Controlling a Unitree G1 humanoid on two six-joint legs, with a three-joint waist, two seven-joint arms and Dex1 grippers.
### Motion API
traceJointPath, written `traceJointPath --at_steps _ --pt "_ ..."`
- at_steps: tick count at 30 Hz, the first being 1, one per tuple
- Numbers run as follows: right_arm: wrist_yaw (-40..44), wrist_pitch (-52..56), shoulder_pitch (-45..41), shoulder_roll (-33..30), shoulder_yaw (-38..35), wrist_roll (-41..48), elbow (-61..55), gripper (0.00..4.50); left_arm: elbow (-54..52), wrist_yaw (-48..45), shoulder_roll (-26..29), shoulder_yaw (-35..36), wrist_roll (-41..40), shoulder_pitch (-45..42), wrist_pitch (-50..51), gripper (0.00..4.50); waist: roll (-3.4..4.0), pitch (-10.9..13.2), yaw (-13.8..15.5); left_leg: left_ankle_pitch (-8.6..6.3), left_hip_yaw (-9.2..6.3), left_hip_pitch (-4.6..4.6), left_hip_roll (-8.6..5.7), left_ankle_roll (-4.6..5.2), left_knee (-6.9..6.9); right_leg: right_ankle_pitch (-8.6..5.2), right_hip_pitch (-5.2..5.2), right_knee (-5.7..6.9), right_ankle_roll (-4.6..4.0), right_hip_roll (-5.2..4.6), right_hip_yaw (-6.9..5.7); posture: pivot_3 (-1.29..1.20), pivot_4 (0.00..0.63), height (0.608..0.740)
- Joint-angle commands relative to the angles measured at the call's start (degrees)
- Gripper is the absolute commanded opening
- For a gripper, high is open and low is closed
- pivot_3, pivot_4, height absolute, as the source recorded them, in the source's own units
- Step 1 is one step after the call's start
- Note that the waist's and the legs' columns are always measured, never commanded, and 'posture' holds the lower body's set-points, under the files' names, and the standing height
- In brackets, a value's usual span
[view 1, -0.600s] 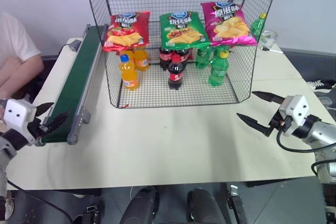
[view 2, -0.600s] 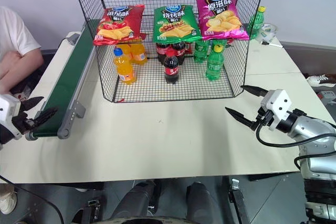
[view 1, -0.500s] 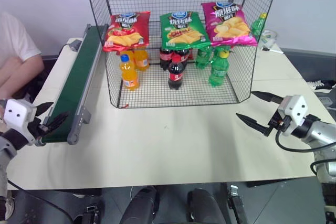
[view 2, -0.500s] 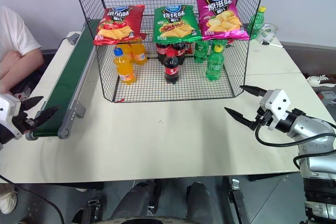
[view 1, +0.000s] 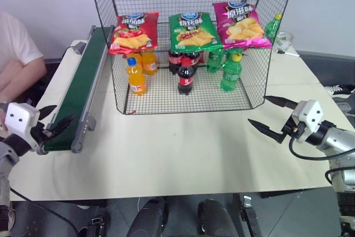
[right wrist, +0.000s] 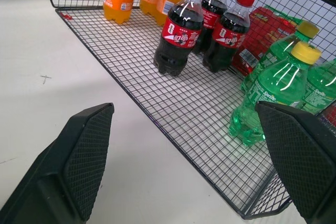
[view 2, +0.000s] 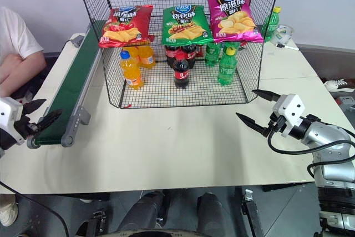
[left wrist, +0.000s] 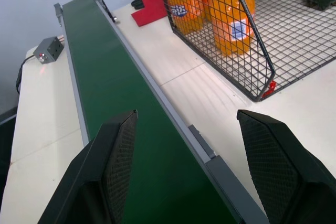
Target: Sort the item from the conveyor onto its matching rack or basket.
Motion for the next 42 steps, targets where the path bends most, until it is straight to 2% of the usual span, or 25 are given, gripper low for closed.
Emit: traceJointPath --at_steps 1,19,22,42 --pt "-0.54 -1.21 -0.99 0.14 -0.27 -0.04 -0.24 4.5 -0.48 -0.07 0.26 0.2 0.28 -1.05 -1.08 3.17 0.0 0.0 0.0 0.0 0.0 0.0 0.0 0.0 0.0 0.0 0.0 0.0 0.0 0.0 0.0 0.0 0.15 0.74" --pt "-0.55 -2.08 -1.7 0.0 0.67 -0.29 0.56 4.5 0.18 -0.25 -0.43 0.32 0.84 -1.13 -1.52 3.17 0.0 0.0 0.0 0.0 0.0 0.0 0.0 0.0 -0.01 0.0 0.0 -0.01 0.0 0.0 0.0 0.0 0.15 0.74" --pt "-0.56 -2.19 -2.2 -0.02 1.02 -0.59 0.89 4.5 -0.42 -2.64 -0.04 0.61 -2.18 -0.75 2.9 3.17 0.01 0.01 -0.02 0.0 0.0 0.0 0.0 0.0 -0.01 0.0 0.0 -0.01 0.0 0.0 0.0 0.0 0.15 0.74" --pt "-0.37 -3.32 -4.35 0.28 3.25 -1.59 2.62 4.5 0.28 -0.9 -1.09 0.26 0.53 -0.18 -0.87 3.17 0.02 0.02 0.0 0.0 0.0 -0.02 0.0 0.0 -0.03 0.0 -0.02 -0.03 0.0 0.0 0.0 0.0 0.15 0.74"
